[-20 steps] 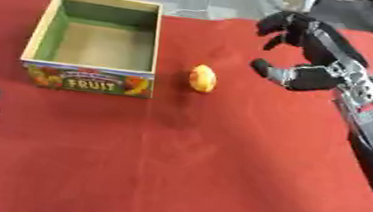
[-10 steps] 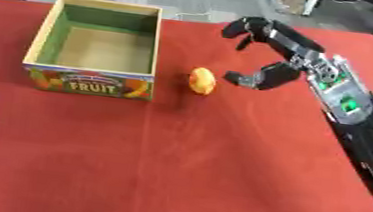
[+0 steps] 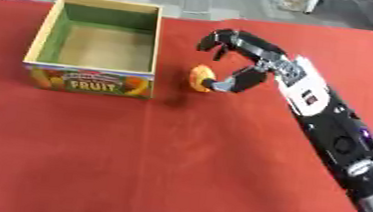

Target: Pick up objects on the table and place them in the box.

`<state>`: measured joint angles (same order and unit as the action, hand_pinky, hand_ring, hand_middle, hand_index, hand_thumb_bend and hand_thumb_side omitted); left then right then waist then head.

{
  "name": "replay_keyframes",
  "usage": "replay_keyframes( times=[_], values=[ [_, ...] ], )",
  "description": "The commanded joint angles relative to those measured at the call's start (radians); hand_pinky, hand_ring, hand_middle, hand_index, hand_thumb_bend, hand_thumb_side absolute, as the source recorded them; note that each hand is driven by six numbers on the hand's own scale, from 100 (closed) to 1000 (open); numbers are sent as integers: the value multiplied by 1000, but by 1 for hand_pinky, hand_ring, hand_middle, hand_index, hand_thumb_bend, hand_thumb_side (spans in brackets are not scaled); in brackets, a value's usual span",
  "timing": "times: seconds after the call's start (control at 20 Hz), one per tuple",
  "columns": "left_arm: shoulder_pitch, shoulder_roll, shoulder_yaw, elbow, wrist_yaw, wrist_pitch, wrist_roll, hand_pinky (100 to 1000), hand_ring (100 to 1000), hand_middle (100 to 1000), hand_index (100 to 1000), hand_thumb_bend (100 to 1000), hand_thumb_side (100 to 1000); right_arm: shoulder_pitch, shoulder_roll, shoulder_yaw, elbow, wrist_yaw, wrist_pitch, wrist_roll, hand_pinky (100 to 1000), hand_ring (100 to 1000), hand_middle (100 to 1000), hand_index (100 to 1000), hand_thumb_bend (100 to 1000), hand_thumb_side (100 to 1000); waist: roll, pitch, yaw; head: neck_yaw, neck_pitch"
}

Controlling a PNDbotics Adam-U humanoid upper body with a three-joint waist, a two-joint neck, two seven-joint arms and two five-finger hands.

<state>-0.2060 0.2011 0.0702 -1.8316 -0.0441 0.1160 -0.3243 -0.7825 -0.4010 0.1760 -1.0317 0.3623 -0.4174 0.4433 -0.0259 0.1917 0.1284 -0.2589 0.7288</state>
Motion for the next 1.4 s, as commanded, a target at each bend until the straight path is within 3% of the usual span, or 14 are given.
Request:
replay_keyframes(
  times=[0.05, 0.35, 0.4, 0.65, 1.05, 1.4],
  values=[
    [-9, 6, -4, -9, 7, -2, -6, 483, 489, 506, 501, 386, 340, -30, 9, -17, 50, 37, -8, -14, 671, 820, 779, 804, 401, 180, 4, -18, 3, -8, 6],
    [-9, 5, -6, -8, 8, -3, -8, 483, 489, 506, 501, 386, 340, -39, 31, -25, 107, 75, -19, -36, 674, 820, 776, 802, 402, 181, 6, -18, 8, -11, 6],
    [-9, 5, -7, -8, 8, -3, -8, 483, 489, 506, 501, 386, 340, -41, 32, -25, 113, 85, -20, -39, 735, 852, 782, 803, 406, 182, 6, -19, 9, -13, 6],
    [-9, 5, -8, -6, 8, -4, -9, 483, 489, 506, 501, 386, 340, -53, 36, -33, 132, 154, -31, -96, 792, 884, 791, 806, 412, 184, 8, -21, 10, -16, 7],
    [-8, 5, -8, -6, 8, -4, -8, 482, 488, 505, 501, 388, 339, -64, 30, -48, 145, 234, -24, -212, 778, 868, 776, 803, 413, 184, 7, -23, 10, -18, 4],
    [-8, 4, -8, -6, 7, -2, -8, 482, 488, 505, 501, 388, 339, -75, 28, -52, 173, 275, -15, -221, 777, 863, 777, 806, 409, 187, 4, -24, 14, -20, 5]
  ],
)
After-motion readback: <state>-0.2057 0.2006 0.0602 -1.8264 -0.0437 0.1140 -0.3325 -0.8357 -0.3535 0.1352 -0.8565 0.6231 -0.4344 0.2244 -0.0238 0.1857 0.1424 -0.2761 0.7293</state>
